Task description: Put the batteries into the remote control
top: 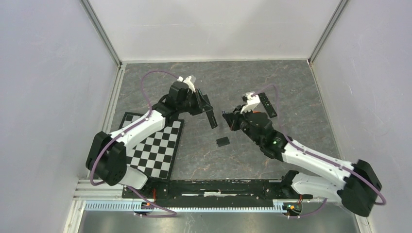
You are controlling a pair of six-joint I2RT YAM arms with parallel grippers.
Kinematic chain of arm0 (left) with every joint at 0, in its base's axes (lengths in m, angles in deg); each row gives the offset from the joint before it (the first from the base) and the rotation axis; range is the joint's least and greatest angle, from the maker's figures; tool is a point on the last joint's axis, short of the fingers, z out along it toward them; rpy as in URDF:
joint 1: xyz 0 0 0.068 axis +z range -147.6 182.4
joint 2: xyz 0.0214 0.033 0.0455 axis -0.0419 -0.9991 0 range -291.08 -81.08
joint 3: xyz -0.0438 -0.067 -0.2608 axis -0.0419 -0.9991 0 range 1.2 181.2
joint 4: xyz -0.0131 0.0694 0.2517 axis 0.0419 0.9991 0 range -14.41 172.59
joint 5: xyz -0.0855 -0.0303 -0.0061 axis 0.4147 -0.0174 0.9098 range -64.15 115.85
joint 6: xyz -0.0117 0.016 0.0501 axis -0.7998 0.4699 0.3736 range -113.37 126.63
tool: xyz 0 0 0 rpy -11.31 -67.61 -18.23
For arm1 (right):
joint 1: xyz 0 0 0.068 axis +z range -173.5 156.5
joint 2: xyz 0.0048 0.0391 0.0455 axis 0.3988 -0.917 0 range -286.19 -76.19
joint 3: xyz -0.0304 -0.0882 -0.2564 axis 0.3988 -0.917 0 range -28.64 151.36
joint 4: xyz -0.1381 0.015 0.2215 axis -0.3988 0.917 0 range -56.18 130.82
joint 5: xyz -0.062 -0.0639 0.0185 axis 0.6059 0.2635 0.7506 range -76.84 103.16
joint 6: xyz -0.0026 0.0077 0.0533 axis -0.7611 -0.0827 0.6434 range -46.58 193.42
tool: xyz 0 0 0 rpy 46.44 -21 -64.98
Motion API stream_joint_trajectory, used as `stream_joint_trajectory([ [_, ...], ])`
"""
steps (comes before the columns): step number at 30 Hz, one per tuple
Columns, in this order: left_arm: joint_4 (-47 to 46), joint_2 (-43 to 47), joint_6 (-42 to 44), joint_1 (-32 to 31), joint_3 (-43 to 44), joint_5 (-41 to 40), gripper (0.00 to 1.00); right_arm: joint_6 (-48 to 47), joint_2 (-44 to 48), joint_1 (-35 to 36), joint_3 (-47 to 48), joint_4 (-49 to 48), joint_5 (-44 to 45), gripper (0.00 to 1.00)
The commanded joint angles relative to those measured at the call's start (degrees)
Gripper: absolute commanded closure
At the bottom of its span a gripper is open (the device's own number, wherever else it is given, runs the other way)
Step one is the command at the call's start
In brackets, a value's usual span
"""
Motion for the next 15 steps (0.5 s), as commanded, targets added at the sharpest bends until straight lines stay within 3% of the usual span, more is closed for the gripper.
stream_joint_trajectory([
  [1, -13.3, 3.7, -7.1, 0.7, 0.3, 14.6, 0.98, -3.2, 7.8, -0.2, -0.3, -6.4, -1.0, 0.98],
  [15, -32.2, 4.3, -25.2, 0.9, -2.5, 23.7, 0.98, -5.6, 10.6, -0.2, -1.1, -12.5, -2.2, 0.98],
])
